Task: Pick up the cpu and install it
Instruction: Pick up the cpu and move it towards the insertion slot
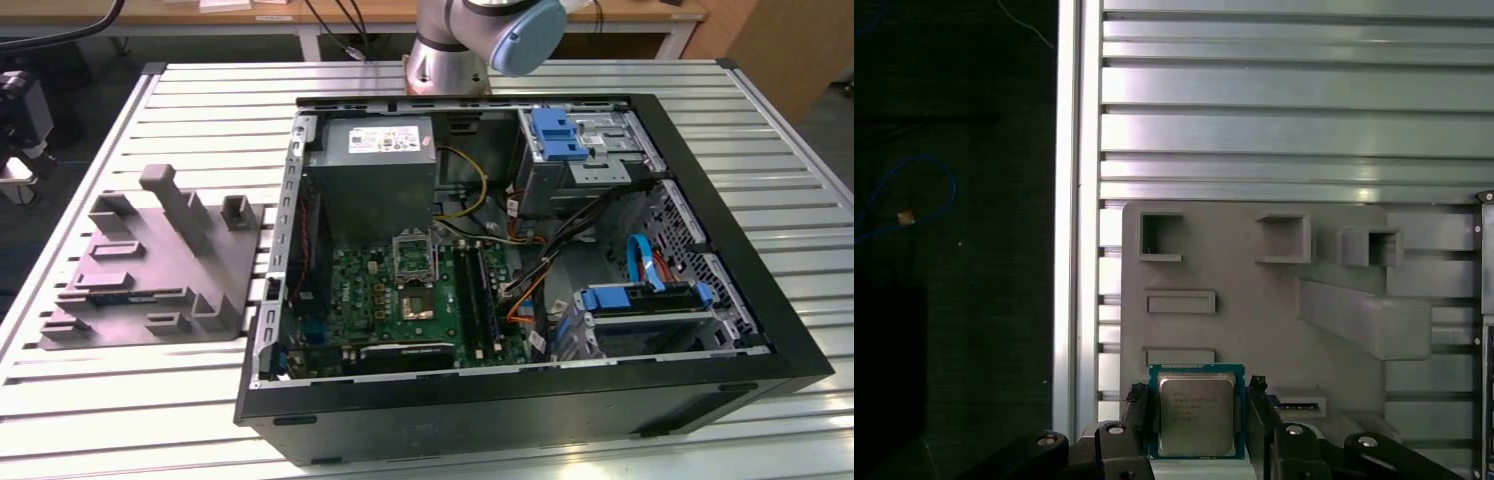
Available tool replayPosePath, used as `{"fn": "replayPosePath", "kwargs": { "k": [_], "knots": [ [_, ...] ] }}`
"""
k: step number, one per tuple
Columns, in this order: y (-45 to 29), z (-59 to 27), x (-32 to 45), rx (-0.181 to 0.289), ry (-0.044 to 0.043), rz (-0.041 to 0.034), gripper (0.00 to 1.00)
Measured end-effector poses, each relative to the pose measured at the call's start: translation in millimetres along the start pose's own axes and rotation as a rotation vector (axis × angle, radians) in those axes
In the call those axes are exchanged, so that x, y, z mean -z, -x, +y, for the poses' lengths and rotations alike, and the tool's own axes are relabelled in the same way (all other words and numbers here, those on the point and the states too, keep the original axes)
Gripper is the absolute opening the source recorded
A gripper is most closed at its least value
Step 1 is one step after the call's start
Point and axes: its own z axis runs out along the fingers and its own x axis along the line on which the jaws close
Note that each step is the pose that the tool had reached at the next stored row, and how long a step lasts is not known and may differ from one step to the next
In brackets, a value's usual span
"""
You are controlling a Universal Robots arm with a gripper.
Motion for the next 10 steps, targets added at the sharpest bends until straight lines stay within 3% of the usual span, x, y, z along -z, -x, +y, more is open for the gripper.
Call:
{"fn": "replayPosePath", "kwargs": {
  "k": [10],
  "knots": [
    [0.0, 0.0, 2.0, 0.000, 0.0000, 0.0000, 0.47]
  ]
}}
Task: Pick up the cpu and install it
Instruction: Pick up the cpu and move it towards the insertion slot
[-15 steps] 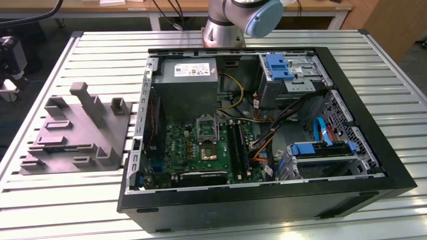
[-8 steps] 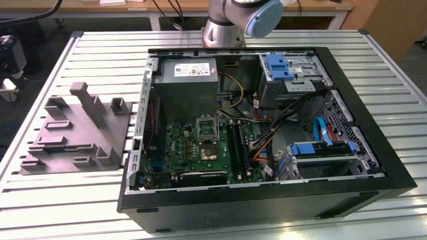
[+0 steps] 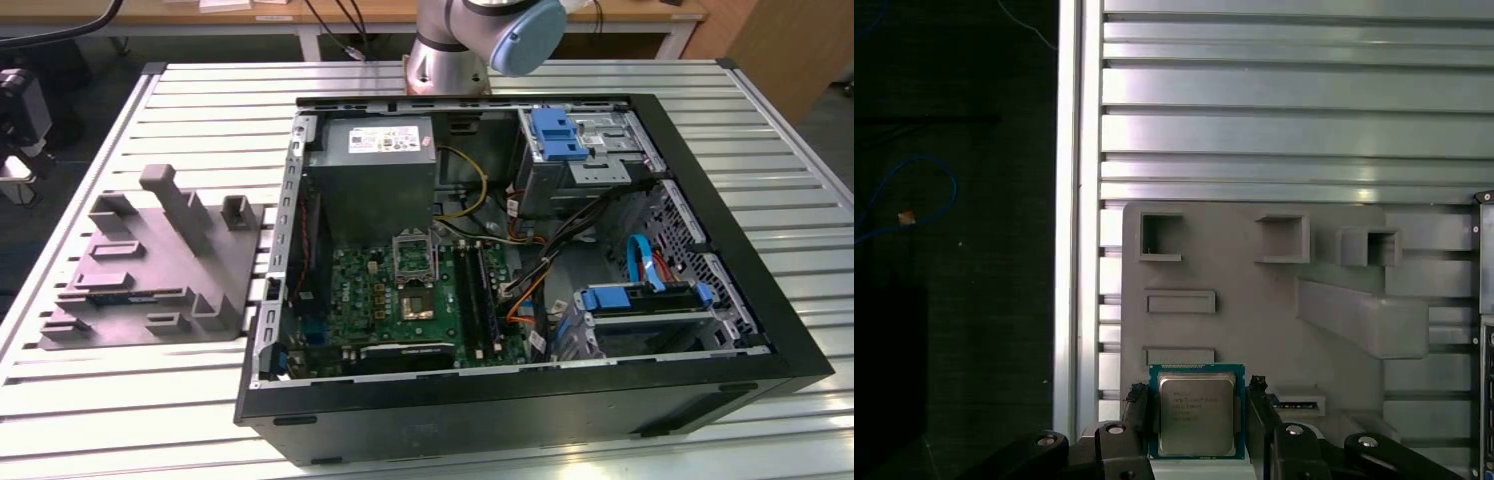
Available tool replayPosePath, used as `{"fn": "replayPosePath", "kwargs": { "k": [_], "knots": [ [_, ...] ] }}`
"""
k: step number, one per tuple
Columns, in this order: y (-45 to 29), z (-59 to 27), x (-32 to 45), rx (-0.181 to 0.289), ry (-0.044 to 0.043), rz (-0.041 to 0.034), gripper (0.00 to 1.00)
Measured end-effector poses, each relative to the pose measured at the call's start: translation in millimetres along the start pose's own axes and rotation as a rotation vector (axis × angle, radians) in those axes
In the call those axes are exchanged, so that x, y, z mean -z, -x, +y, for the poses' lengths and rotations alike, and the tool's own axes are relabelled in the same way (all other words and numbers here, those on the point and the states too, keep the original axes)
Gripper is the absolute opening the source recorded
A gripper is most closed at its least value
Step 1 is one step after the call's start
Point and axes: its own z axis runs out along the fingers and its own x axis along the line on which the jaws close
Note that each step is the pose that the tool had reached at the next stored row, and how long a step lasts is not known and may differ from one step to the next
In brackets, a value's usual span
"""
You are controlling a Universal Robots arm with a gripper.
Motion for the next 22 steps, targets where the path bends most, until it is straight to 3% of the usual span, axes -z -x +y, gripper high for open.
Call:
{"fn": "replayPosePath", "kwargs": {
  "k": [22],
  "knots": [
    [0.1, 0.2, 6.7, 0.000, 0.0001, -0.0001, 0.47]
  ]
}}
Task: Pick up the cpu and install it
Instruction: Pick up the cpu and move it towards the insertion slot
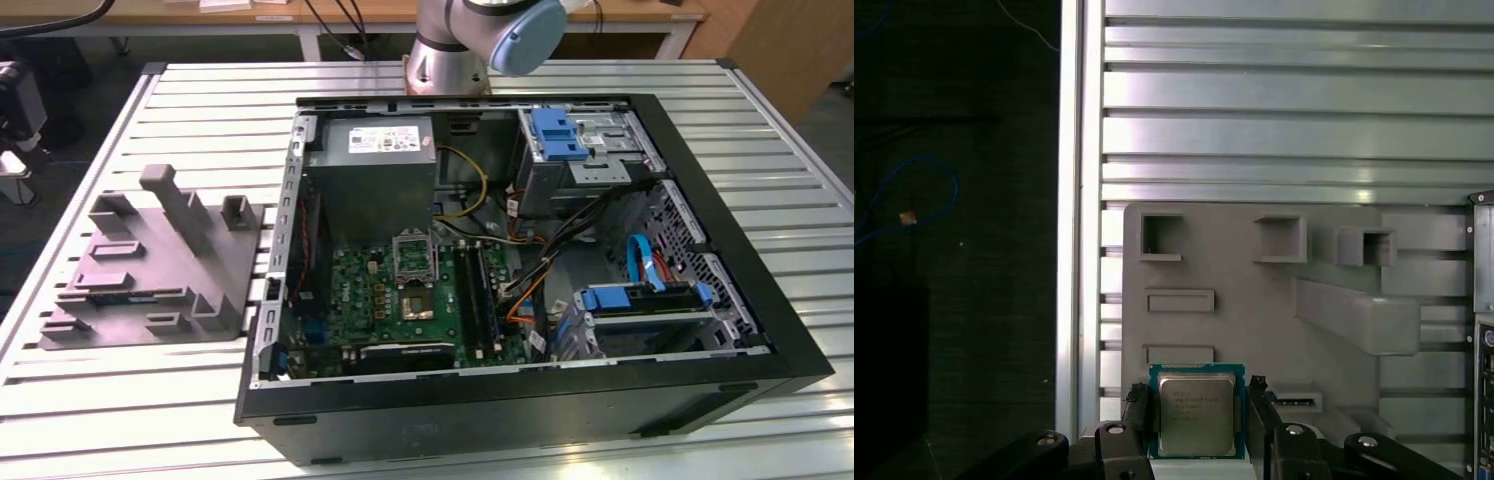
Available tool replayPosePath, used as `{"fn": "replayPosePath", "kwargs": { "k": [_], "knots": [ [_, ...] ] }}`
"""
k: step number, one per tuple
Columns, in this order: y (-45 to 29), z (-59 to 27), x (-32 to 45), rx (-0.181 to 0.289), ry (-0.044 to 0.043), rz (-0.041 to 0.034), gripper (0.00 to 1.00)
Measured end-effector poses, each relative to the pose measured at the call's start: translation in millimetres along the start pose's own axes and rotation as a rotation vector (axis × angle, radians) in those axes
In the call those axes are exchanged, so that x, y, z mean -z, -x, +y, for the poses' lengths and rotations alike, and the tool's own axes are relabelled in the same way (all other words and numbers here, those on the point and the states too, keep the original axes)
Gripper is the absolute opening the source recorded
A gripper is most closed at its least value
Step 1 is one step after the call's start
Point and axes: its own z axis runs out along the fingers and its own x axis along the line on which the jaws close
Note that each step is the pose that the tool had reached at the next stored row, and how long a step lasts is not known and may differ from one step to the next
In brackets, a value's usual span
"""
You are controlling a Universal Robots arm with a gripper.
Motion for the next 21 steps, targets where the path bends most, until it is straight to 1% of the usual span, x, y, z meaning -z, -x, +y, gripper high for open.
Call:
{"fn": "replayPosePath", "kwargs": {
  "k": [21],
  "knots": [
    [0.1, 0.2, 6.1, 0.000, 0.0000, 0.0000, 0.47]
  ]
}}
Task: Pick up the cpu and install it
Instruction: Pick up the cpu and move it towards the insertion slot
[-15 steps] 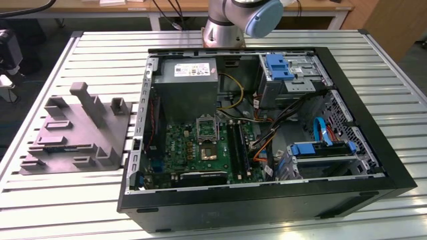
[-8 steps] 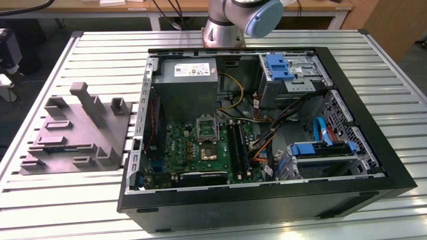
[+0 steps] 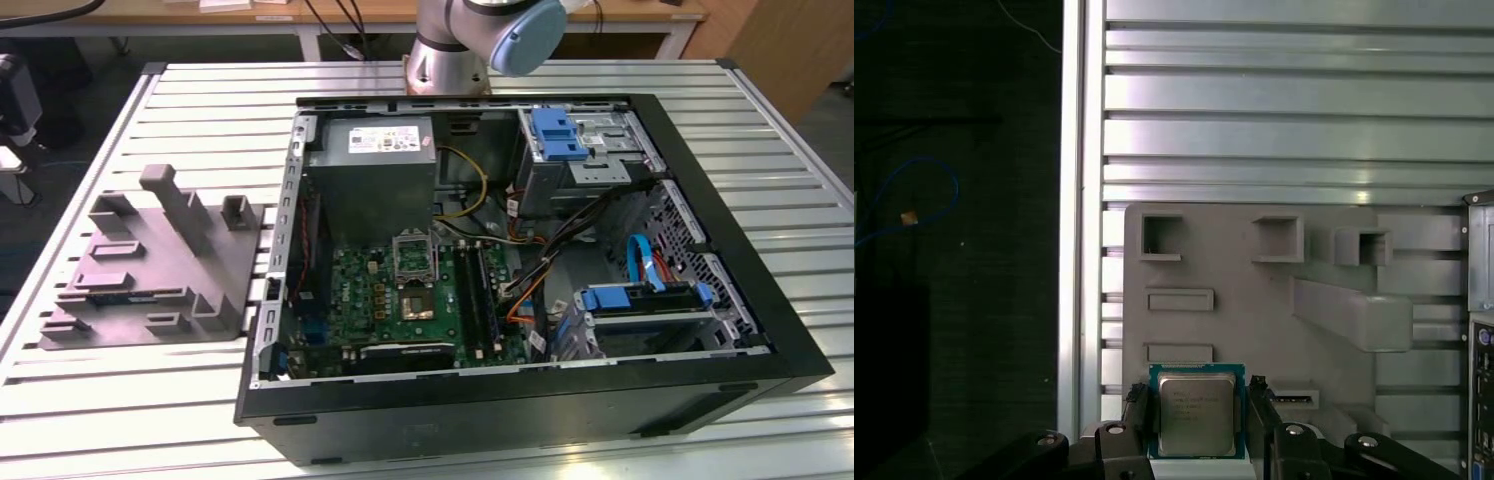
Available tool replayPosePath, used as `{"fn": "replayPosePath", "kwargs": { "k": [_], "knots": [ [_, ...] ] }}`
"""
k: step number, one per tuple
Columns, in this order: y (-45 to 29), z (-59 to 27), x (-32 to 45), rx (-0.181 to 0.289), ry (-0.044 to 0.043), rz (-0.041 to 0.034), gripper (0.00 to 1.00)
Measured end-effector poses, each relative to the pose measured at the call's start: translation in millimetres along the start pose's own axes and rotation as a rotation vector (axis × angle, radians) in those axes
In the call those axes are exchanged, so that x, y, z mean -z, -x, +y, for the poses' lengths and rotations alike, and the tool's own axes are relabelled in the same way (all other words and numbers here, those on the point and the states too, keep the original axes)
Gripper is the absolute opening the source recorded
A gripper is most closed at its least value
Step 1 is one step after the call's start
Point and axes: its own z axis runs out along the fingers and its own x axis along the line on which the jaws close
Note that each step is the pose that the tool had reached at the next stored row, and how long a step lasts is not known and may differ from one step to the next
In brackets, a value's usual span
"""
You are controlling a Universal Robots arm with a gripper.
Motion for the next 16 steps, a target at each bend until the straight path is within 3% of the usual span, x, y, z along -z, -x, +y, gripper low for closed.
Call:
{"fn": "replayPosePath", "kwargs": {
  "k": [16],
  "knots": [
    [0.0, 0.1, 3.8, 0.000, -0.0001, 0.0002, 0.47]
  ]
}}
